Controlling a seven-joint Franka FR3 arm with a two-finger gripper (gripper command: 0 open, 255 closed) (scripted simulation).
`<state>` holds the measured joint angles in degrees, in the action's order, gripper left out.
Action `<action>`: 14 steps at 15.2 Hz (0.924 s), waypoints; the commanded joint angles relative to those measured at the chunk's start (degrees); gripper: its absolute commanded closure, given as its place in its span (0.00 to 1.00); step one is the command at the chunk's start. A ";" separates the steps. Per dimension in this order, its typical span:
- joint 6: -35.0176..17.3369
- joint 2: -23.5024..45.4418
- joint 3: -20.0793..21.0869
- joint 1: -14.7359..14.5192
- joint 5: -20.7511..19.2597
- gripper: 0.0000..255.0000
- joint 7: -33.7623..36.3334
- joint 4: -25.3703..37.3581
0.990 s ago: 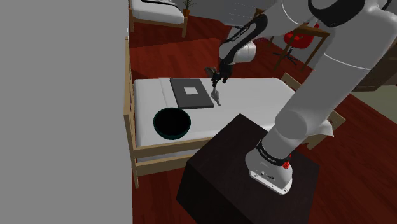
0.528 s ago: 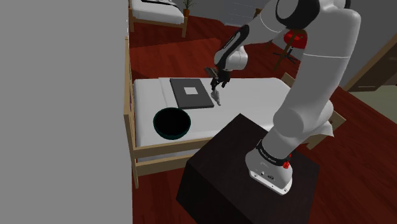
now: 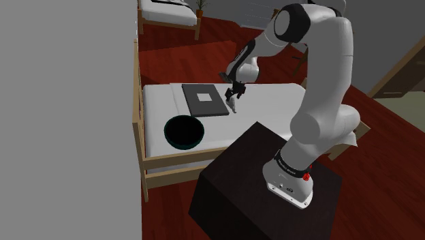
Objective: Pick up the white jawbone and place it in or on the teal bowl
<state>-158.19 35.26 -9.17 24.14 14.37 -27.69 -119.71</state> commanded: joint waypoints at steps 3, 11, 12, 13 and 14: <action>-1.82 3.77 1.09 1.45 0.90 0.00 -0.99 2.02; -3.23 6.58 1.84 2.07 1.35 0.00 -1.35 3.47; -3.23 6.58 1.84 2.07 1.35 0.00 -1.35 3.47; -3.23 6.58 1.84 2.07 1.35 0.00 -1.35 3.47; -3.23 6.58 1.84 2.07 1.35 0.00 -1.35 3.47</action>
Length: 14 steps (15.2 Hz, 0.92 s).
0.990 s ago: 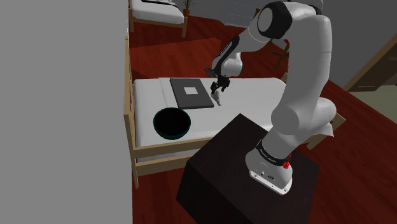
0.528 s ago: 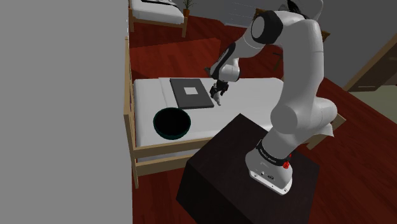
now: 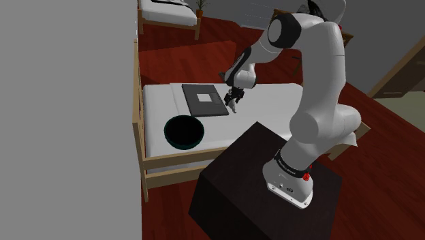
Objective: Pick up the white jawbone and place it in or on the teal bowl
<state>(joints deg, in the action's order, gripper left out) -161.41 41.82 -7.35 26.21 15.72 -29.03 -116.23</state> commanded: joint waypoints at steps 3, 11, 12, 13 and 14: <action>0.05 0.05 0.01 0.00 -0.01 1.00 0.00 0.08; 0.42 -0.73 -0.19 -0.17 -0.12 1.00 0.10 -0.35; 0.87 -1.48 -0.41 -0.35 -0.25 1.00 0.21 -0.67; 1.31 -2.23 -0.63 -0.53 -0.39 1.00 0.33 -0.98; 1.77 -2.97 -0.86 -0.71 -0.54 1.00 0.45 -1.28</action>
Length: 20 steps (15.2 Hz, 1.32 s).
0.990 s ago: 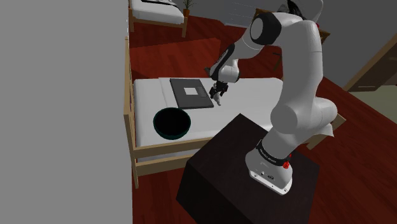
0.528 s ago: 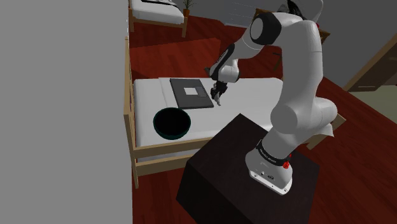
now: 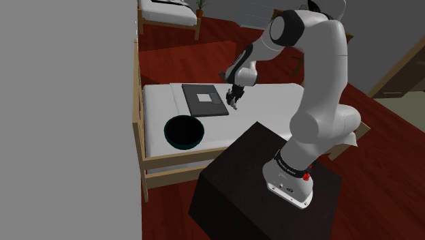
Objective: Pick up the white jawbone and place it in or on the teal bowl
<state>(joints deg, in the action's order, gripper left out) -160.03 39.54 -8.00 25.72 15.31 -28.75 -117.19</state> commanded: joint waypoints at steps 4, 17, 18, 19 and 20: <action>2.27 -3.61 -1.13 -0.95 -0.78 1.00 0.69 -1.40; 9.12 -12.58 -4.10 -3.24 -3.64 1.00 2.85 -3.56; 9.68 -13.24 -4.31 -3.40 -3.90 1.00 3.03 -3.64; 10.26 -13.88 -4.51 -3.55 -4.16 1.00 3.22 -3.71; 10.84 -14.53 -4.71 -3.70 -4.42 1.00 3.41 -3.76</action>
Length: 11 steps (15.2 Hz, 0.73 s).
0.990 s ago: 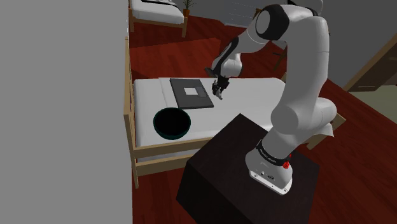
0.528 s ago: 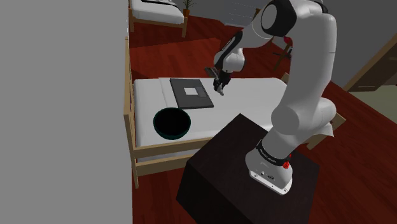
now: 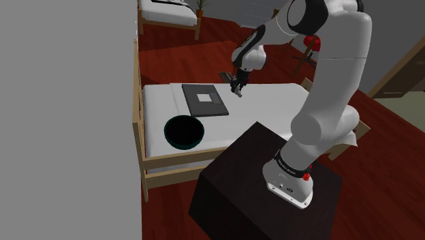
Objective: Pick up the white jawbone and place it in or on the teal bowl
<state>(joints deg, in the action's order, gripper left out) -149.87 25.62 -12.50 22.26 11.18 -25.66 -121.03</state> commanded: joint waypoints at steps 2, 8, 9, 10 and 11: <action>1.85 -1.86 -0.59 -0.52 -0.82 1.00 0.70 0.01; 5.49 -5.50 -1.61 -1.27 -2.44 1.00 1.84 0.11; 5.75 -5.76 -1.67 -1.32 -2.56 1.00 1.93 0.12; 5.00 -6.81 -1.59 -2.36 -3.00 1.00 3.24 -1.62; 4.28 -7.84 -1.51 -3.42 -3.46 1.00 4.60 -3.31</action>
<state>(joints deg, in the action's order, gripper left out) -144.98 18.89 -14.02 19.66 8.14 -22.09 -122.65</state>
